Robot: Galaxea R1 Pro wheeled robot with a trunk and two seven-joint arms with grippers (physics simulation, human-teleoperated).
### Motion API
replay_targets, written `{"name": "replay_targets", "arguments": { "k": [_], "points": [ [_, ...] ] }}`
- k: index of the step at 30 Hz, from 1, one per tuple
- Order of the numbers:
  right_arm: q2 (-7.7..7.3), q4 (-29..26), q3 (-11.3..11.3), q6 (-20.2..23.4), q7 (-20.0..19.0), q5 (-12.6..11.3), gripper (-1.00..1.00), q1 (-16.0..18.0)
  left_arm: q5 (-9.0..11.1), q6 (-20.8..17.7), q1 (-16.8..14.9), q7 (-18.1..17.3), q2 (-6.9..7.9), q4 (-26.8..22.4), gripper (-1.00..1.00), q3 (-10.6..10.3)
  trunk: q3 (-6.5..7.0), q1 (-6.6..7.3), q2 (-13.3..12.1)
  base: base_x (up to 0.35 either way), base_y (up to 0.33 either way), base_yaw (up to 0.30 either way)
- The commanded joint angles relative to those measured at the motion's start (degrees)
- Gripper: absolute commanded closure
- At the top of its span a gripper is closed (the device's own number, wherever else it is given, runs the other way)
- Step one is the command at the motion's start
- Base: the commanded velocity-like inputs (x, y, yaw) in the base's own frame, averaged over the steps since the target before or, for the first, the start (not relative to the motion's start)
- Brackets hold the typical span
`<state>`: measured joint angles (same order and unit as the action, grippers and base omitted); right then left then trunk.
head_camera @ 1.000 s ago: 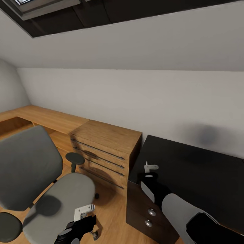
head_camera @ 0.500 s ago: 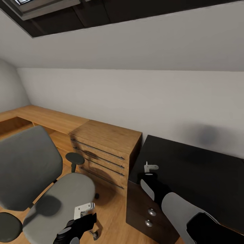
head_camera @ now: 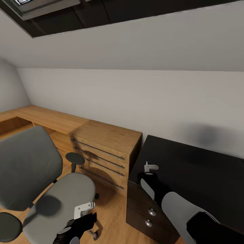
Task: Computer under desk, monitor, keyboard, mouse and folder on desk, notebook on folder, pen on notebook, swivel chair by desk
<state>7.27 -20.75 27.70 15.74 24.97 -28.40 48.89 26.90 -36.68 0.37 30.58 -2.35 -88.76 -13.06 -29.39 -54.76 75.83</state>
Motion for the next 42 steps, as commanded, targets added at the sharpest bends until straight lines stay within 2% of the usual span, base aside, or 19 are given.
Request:
{"name": "replay_targets", "arguments": {
  "k": [1,19,20,42],
  "points": [
    [-0.06,1.8,0.4,0.5,0.3,-0.6,-1.0,0.0,0.6,-0.1,0.0,0.6,0.0,-0.1,-1.0,0.0,-0.06,-0.01,0.0,0.0,0.0,0.0],
    [-0.48,1.5,-0.9,0.1,0.3,-1.8,-1.0,0.1,0.6,-0.1,0.0,0.6,-0.01,-0.1,-1.0,0.0,-0.06,-0.01,0.0,0.0,0.0,0.0],
    [-0.49,1.5,-0.9,0.1,0.3,-1.8,1.0,0.1,0.6,-0.1,0.0,0.6,0.02,-0.1,-1.0,0.0,-0.06,-0.01,0.0,0.0,0.0,0.0],
    [-0.42,1.3,-1.0,0.0,0.3,-1.8,1.0,0.0,0.6,-0.1,0.0,0.6,-0.03,0.0,-1.0,0.0,-0.06,-0.01,0.0,0.0,0.0,0.0]
  ]
}}
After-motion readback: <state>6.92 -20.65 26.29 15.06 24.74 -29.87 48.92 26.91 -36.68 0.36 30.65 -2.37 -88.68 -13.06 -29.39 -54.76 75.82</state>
